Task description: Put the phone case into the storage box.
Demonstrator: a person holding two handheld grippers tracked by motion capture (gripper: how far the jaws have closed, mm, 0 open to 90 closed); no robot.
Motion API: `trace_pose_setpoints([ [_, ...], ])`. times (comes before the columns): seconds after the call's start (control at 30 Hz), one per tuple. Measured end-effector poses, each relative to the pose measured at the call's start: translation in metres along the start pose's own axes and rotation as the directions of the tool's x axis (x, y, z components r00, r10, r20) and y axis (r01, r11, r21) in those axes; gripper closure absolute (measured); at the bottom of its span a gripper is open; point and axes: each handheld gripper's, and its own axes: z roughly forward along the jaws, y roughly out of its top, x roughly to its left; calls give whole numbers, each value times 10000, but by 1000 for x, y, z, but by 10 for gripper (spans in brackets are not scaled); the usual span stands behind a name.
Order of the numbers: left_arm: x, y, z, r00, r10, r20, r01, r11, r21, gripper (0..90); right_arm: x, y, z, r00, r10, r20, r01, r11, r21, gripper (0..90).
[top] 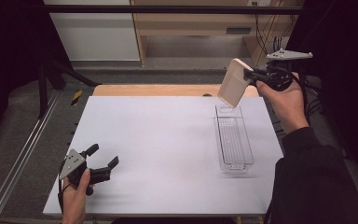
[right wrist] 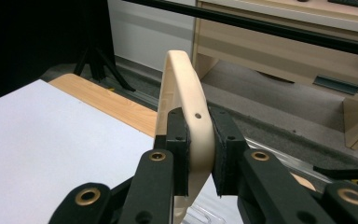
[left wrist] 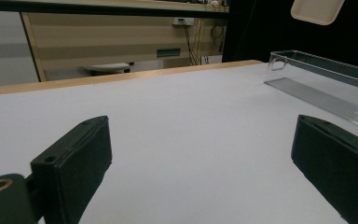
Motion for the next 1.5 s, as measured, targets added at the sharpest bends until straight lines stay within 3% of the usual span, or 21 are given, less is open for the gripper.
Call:
trace_pose_setpoints([
  [0.3, -2, 0, 2, 9997, 115, 202, -117, 9999, 83, 46, -11, -16, 0, 9999, 34, 162, -39, 9995, 307, 792],
  [0.57, -3, 0, 2, 9996, 95, 265, -97, 9999, 93, 45, -13, -33, 5, 9999, -42, 139, 32, 9976, 696, 792],
  [1.07, -6, 0, 3, 9988, 261, 416, -265, 9996, 94, 45, -13, -68, 36, 10000, 33, 53, -40, 9914, 1309, 792],
  [1.5, -7, 0, 3, 9984, 363, 431, -368, 9992, 122, 45, -13, -82, 55, 9999, 114, 33, -118, 9887, 1495, 791],
])
